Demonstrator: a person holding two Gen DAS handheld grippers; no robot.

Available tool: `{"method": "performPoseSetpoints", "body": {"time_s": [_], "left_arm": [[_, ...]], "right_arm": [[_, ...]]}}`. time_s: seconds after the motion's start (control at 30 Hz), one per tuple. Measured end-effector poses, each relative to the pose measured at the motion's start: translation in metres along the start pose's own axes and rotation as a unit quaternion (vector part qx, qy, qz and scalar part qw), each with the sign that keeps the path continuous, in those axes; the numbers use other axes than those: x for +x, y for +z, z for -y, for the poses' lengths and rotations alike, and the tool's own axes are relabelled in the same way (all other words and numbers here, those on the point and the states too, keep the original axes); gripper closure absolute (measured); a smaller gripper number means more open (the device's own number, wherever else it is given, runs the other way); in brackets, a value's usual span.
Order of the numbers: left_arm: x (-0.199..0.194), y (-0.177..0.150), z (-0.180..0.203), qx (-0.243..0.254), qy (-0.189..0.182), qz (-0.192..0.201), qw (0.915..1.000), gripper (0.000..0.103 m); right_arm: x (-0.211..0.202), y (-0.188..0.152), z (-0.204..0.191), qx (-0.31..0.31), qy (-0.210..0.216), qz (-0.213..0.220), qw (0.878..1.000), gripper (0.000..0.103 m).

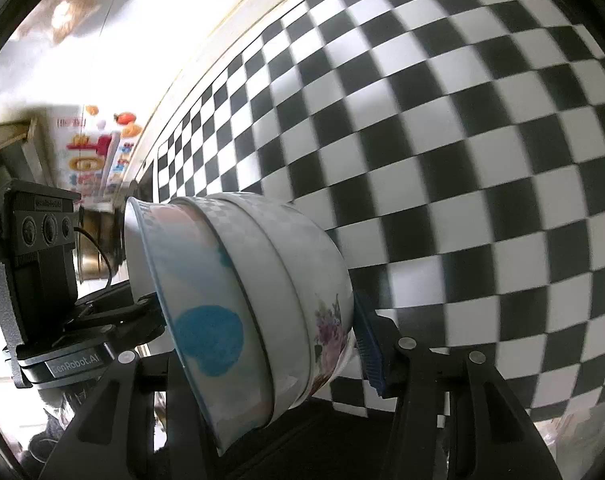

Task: Organize plates and bowls
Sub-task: 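Lift the bowl stack with the right gripper and carry it over the plate stack, then lower the bowl stack onto the plate stack and open the right gripper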

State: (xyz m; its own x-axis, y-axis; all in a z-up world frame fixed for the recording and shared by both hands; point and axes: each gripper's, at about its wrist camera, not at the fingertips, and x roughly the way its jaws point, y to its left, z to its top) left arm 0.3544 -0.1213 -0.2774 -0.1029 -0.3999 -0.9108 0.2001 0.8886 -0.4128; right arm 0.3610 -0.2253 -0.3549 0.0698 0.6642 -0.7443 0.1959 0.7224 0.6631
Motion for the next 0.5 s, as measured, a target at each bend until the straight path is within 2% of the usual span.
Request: {"method": "performPoseSetpoints", "body": {"time_s": [0.1,0.23,0.5], "left_arm": [[-0.003,-0.006,-0.017,-0.019,0.003,0.004,0.9998,0.068],[-0.005,-0.011,-0.035,-0.040,0.005,0.004,0.9992,0.068],[0.003,-0.016,-0.061,-0.064,0.019,0.008,0.9977,0.068]], "right_arm": [[0.016,0.001,-0.010,-0.014,0.000,-0.015,1.000,0.051],[0.026,-0.003,-0.002,-0.025,0.001,-0.035,0.999,0.051],[0.056,-0.001,-0.010,-0.044,-0.007,-0.059,0.997,0.051]]}}
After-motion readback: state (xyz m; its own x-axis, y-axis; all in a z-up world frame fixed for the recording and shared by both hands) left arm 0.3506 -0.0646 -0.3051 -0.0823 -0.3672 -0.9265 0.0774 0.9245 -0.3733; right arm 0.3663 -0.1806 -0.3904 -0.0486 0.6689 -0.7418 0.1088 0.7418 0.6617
